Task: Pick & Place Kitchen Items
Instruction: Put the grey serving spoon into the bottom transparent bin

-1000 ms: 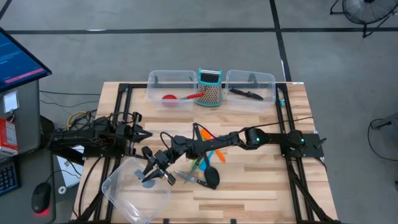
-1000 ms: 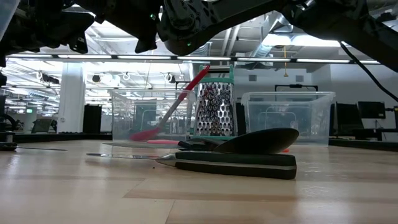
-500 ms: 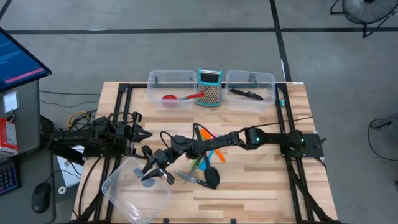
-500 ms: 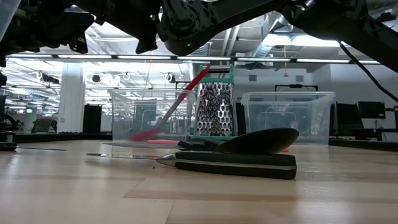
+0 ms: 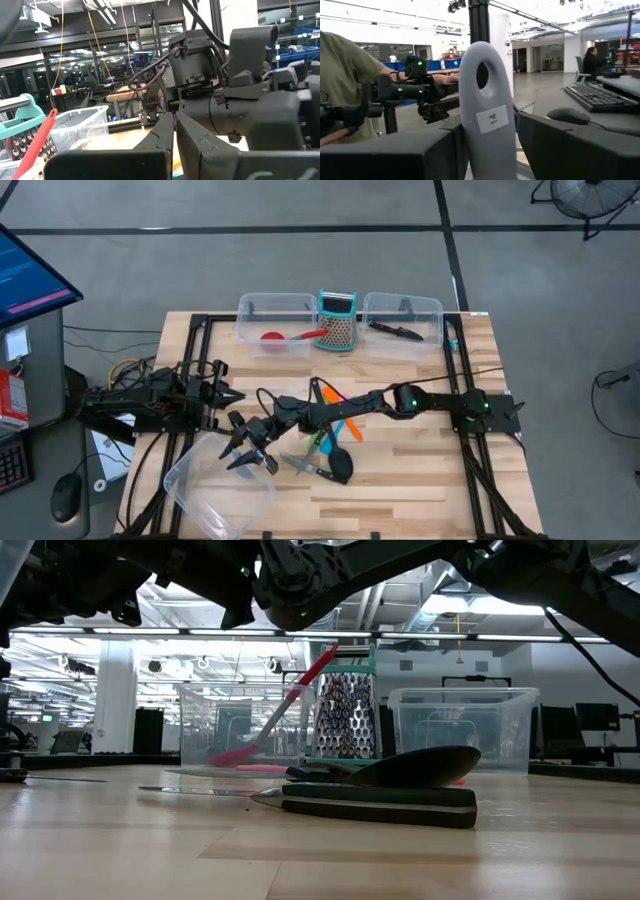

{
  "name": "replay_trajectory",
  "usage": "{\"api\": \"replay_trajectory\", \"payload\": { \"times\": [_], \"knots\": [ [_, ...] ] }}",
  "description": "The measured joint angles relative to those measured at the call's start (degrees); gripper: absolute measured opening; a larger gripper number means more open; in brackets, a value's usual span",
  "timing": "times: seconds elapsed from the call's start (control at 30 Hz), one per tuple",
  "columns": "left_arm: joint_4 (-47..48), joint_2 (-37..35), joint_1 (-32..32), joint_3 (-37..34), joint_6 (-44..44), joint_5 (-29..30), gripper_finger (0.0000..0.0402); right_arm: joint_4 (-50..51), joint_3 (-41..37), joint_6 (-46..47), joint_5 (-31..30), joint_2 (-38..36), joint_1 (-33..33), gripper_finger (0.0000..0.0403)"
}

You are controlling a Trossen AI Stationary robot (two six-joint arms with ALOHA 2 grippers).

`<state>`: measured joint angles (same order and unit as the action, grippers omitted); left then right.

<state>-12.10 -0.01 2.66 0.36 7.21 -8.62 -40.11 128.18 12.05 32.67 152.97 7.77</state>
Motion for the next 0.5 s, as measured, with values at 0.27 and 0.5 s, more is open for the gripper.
{"api": "replay_trajectory", "payload": {
  "times": [0.27,0.5],
  "knots": [
    [0.0,0.0,0.0,0.0,0.2,0.4,0.0003,7.8,3.8,1.4,-4.4,-0.5,-0.8,0.0153],
    [-0.8,0.0,0.1,0.0,0.3,2.8,0.0003,17.7,6.4,-3.3,-7.4,-1.1,-0.8,0.0153]
  ]
}}
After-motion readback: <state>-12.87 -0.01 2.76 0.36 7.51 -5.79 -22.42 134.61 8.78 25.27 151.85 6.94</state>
